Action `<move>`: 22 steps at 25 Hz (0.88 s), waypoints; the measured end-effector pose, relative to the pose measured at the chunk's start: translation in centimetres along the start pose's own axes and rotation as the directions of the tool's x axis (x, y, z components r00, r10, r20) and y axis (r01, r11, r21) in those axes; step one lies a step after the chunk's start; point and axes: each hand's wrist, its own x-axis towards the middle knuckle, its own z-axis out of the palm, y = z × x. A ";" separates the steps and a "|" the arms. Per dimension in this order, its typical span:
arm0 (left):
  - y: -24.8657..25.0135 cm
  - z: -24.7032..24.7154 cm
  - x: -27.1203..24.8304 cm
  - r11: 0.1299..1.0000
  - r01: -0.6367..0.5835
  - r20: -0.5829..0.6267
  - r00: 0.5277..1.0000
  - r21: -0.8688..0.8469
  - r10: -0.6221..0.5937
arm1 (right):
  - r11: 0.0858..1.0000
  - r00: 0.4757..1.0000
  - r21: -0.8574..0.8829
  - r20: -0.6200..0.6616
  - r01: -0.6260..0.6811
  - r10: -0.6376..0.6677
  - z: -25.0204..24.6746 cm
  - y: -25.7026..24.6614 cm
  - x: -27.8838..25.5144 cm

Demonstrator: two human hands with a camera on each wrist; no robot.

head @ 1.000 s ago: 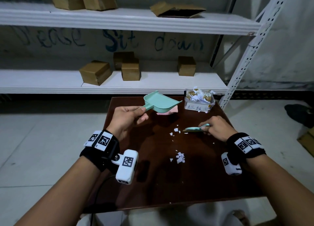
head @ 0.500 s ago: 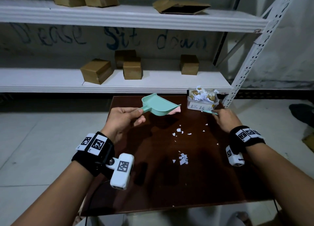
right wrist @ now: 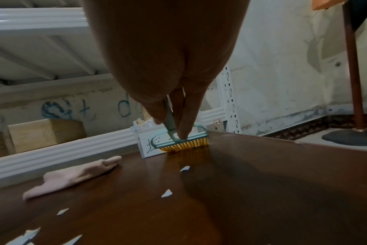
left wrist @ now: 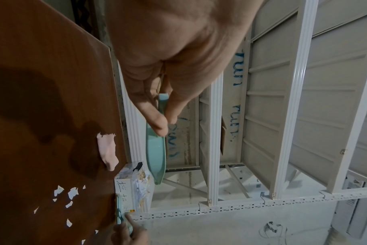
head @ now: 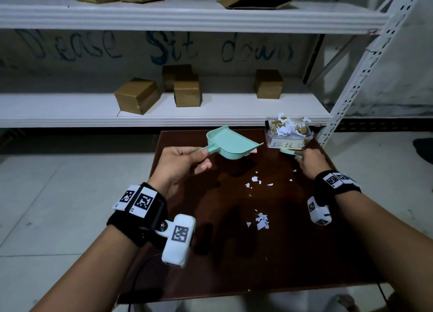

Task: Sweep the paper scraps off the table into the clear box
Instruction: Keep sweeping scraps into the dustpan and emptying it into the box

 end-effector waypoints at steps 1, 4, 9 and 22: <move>0.1 -0.1 -0.1 1.000 0.001 -0.003 1.000 -0.002 -0.001 | 1.000 0.999 0.017 0.035 -0.022 0.022 -0.1 0.0 -0.1; 0.4 -0.2 -0.3 1.000 -0.003 -0.001 1.000 -0.003 0.003 | 0.996 0.995 0.073 0.098 -0.042 0.034 -1.3 0.5 -0.4; 0.6 0.1 -0.7 1.000 -0.009 0.012 1.000 -0.011 0.009 | 0.974 0.976 0.224 0.215 -0.023 -0.026 -4.5 1.5 -1.6; 0.4 0.8 -0.5 1.000 -0.020 0.019 1.000 0.015 0.020 | 0.990 0.987 -0.113 0.149 0.085 -0.067 -4.3 -0.2 -4.0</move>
